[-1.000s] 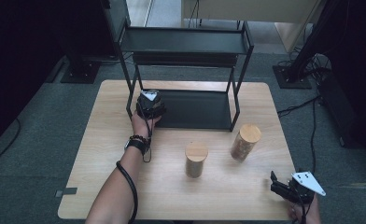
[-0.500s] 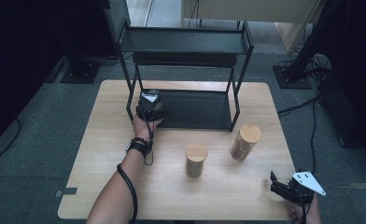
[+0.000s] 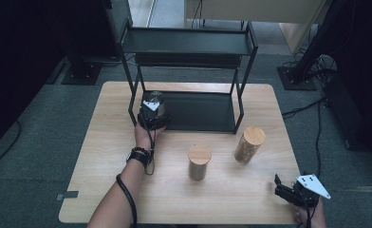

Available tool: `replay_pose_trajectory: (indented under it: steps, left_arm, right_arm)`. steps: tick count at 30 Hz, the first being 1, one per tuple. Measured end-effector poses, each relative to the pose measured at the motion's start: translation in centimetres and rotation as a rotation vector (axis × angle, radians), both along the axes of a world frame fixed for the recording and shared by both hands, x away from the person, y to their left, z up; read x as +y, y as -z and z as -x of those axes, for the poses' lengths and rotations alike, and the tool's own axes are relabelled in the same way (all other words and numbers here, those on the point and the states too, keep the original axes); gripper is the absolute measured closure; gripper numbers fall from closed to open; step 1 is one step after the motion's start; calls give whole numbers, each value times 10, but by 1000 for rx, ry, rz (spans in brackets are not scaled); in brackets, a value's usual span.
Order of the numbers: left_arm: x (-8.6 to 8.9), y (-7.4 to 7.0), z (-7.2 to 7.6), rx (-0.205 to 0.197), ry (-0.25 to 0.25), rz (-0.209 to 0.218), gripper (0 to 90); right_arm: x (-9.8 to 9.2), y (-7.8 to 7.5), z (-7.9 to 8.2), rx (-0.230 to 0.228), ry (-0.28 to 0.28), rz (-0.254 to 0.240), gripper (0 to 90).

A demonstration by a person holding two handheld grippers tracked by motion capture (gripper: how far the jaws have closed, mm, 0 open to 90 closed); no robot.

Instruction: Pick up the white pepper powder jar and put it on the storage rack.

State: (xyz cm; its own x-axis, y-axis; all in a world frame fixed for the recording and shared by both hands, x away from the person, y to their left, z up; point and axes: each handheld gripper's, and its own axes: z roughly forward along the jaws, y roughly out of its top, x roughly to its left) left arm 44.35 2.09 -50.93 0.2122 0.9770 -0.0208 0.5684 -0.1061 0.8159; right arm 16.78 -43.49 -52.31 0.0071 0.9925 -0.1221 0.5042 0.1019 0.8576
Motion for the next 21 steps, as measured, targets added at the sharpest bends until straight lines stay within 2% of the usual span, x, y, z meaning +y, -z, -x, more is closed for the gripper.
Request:
replay_pose_trajectory:
  steps: [7, 11, 17, 18, 19, 20, 21]
  left_arm:
    - [2, 9, 11, 7, 12, 7, 200]
    - [4, 9, 18, -14, 14, 19, 200]
    - [5, 10, 26, -22, 32, 34, 198]
    - [6, 10, 27, -21, 39, 36, 187]
    - [6, 10, 27, -13, 61, 40, 77]
    - [6, 10, 29, -11, 72, 35, 21]
    - [6, 10, 31, -12, 74, 29, 21]
  right_arm:
    - [0, 0, 0, -2, 1, 3, 19]
    - [0, 0, 0, -3, 1, 6, 19]
    - [1, 0, 0, -2, 4, 7, 19]
    - [1, 0, 0, -3, 5, 8, 19]
    - [1, 0, 0, -2, 5, 8, 19]
    - [1, 0, 0, -2, 6, 8, 19]
    - [1, 0, 0, -2, 7, 9, 19]
